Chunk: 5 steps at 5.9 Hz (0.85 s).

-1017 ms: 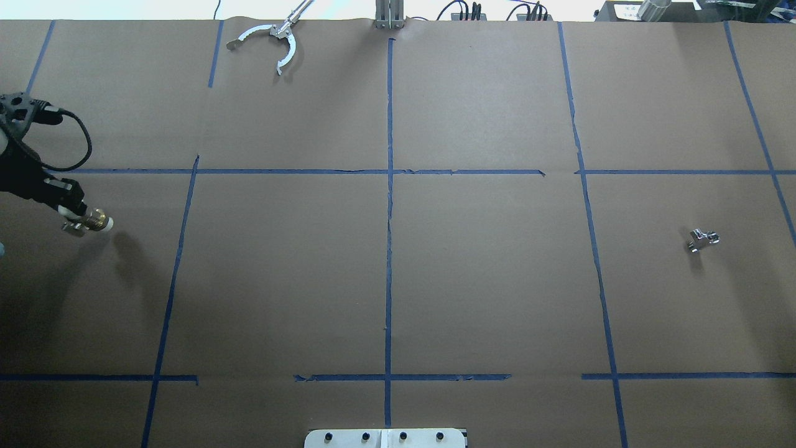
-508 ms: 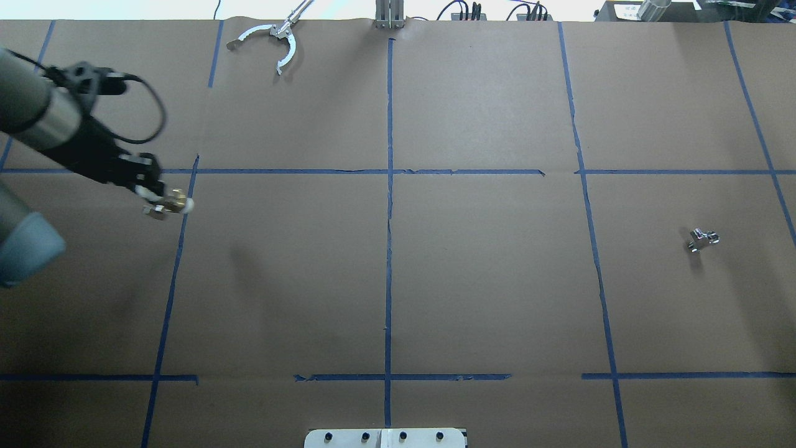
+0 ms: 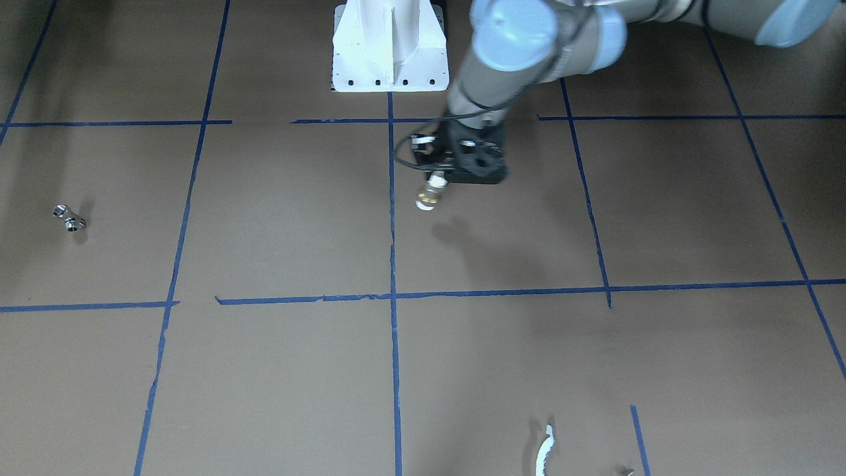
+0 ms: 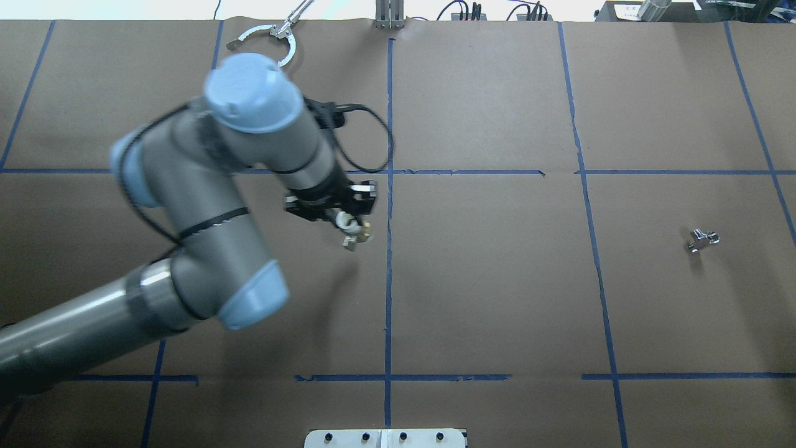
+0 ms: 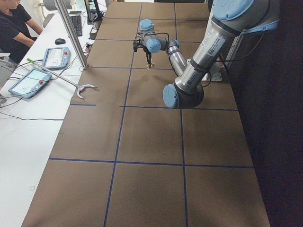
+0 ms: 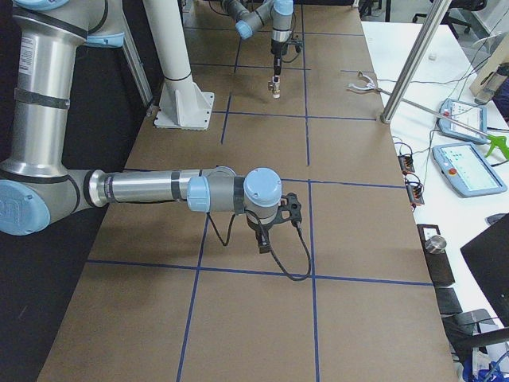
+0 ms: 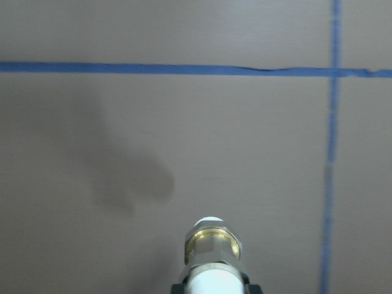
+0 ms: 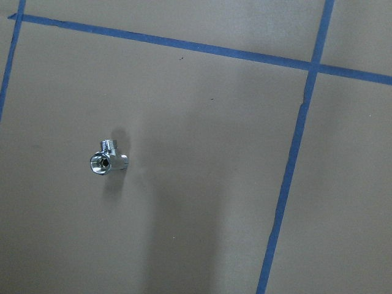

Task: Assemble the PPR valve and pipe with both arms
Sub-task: 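Carry the valve with the left gripper to the table center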

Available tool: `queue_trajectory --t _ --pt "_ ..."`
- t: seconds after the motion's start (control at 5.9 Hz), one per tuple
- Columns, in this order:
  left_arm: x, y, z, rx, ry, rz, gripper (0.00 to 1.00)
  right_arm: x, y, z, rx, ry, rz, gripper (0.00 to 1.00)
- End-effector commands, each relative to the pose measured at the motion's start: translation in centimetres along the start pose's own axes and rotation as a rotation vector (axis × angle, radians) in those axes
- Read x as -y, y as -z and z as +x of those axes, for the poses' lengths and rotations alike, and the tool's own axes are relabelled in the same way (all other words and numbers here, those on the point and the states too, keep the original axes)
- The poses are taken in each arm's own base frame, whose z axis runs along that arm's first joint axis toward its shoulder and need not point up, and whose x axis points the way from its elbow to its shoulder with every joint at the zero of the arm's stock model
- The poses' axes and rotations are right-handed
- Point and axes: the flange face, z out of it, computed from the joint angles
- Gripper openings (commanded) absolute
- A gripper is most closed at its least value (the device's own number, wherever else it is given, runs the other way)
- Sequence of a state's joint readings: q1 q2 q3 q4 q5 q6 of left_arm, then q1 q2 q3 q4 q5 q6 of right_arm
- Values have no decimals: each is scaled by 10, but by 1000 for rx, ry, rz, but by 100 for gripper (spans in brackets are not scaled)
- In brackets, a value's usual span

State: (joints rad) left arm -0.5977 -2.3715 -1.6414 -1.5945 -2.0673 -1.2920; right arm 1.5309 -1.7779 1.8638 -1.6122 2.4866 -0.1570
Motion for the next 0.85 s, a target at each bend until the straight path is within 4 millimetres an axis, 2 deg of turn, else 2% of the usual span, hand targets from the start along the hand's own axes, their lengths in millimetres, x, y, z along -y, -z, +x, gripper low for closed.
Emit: queue_trajectory --t 0.0,0.34,0.51,0.68 --pt "5 -25 58 36 50 12 0 2 1 -1 -6 32 25 100" --pt "7 -26 59 133 85 43 0 3 0 -2 -3 31 23 100" --pt "-8 -40 62 146 72 26 0 3 -1 -2 -5 34 22 100" --pt "-13 -49 64 161 64 35 0 3 -2 -2 -4 34 20 100"
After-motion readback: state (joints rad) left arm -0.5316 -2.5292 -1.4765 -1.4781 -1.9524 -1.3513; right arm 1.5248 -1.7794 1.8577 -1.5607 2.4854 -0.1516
